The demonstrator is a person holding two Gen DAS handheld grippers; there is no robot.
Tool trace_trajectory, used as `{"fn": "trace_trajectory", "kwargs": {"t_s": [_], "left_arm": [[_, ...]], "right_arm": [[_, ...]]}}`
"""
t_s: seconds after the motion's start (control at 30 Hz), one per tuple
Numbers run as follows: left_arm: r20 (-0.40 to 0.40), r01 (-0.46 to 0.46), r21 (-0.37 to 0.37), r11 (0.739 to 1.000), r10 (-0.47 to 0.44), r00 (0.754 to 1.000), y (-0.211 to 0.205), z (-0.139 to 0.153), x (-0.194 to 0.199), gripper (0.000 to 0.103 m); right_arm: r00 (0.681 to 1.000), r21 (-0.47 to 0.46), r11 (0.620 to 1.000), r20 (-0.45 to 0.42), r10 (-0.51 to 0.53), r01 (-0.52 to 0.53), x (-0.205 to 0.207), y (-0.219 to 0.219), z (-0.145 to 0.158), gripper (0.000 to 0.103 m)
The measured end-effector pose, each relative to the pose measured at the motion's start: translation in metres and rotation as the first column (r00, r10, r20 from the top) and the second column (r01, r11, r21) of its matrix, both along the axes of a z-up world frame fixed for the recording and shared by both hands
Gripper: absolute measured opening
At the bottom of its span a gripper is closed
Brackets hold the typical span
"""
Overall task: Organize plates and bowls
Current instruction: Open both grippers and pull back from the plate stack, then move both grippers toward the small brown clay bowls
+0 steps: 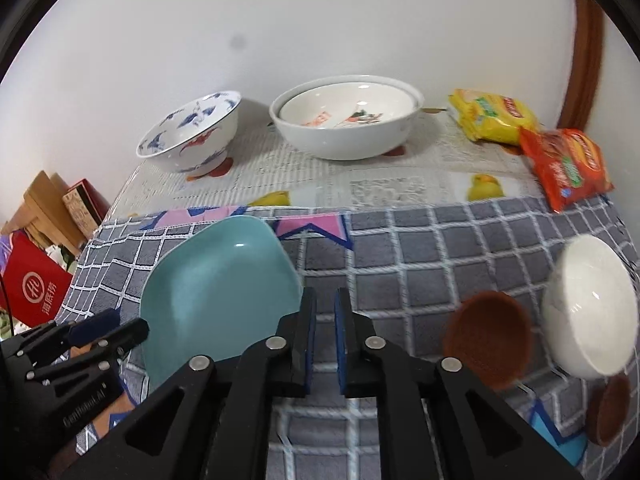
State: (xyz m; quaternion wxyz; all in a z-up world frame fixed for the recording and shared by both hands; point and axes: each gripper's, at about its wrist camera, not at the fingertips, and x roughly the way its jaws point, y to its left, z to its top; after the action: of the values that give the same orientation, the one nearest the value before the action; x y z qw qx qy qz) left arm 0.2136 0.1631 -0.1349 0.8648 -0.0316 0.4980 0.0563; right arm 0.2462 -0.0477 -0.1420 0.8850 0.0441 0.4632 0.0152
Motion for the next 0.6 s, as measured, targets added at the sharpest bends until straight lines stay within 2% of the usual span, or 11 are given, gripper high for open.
{"fn": "trace_trajectory", "kwargs": {"t_s": [0.13, 0.17, 0.23, 0.3, 0.6], "left_arm": [[0.036, 0.01, 0.011, 1.0, -0.01, 0.999, -0.013, 0.016, -0.014, 0.039], [0.046, 0.013, 0.011, 1.0, -0.014, 0.999, -0.018, 0.021, -0.019, 0.039], [0.058, 0.026, 0.005, 1.0, -0.026, 0.998, -0.028, 0.028, -0.025, 0.039], [0.07, 0.04, 0.002, 0.999, -0.04, 0.997, -0.041, 0.037, -0.033, 0.039], [0.121, 0.105, -0.006, 0.994, -0.103, 0.987, -0.101, 0.061, -0.06, 0.039]], "right_arm": [[0.999, 0.001, 1.0, 0.015, -0.029, 0.029, -0.027, -0.021, 0.014, 0.028], [0.999, -0.004, 0.999, 0.021, -0.033, 0.033, -0.033, -0.026, 0.017, 0.03], [0.998, -0.023, 0.999, 0.03, -0.047, 0.048, -0.05, -0.037, 0.024, 0.041], [0.998, -0.034, 0.998, 0.034, -0.053, 0.054, -0.065, -0.047, 0.03, 0.047], [0.988, -0.078, 0.987, 0.078, -0.131, 0.137, -0.134, -0.105, 0.05, 0.05]]}}
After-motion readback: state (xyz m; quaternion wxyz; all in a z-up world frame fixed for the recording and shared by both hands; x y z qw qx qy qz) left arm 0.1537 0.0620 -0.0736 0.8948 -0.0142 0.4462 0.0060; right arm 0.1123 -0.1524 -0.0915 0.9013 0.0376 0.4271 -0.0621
